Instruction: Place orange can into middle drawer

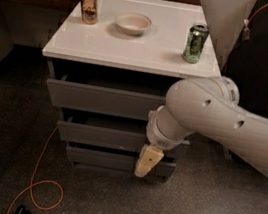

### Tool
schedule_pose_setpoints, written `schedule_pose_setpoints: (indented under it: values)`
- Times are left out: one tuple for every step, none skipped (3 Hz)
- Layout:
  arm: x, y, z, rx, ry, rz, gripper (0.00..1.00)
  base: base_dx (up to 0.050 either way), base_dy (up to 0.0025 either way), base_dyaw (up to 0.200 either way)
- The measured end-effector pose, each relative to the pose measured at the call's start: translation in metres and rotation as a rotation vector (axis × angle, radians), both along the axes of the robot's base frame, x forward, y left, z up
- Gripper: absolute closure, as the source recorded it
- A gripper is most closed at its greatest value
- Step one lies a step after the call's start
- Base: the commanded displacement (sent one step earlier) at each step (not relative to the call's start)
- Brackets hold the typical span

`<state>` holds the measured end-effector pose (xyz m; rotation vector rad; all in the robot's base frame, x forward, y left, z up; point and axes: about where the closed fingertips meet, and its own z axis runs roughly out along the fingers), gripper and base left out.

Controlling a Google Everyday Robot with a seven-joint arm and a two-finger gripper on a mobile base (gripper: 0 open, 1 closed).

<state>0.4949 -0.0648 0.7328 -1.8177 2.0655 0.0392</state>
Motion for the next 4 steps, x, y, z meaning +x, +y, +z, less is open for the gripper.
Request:
schedule_pose_setpoints:
  values:
    - [0.022, 0.013, -0.040, 0.004, -0.033, 0.015, 0.00, 0.000, 0.00000, 0.000]
    - [0.045, 0.024, -0.081, -0.006, -0.063, 0.049, 0.00, 0.000, 0.00000, 0.000]
    - [0.067, 0.022, -0.117, 0.017, -0.048, 0.058, 0.00, 0.000, 0.00000, 0.000]
    - [0.096, 0.026, -0.146, 0.094, -0.030, 0.066, 0.00, 0.000, 0.00000, 0.000]
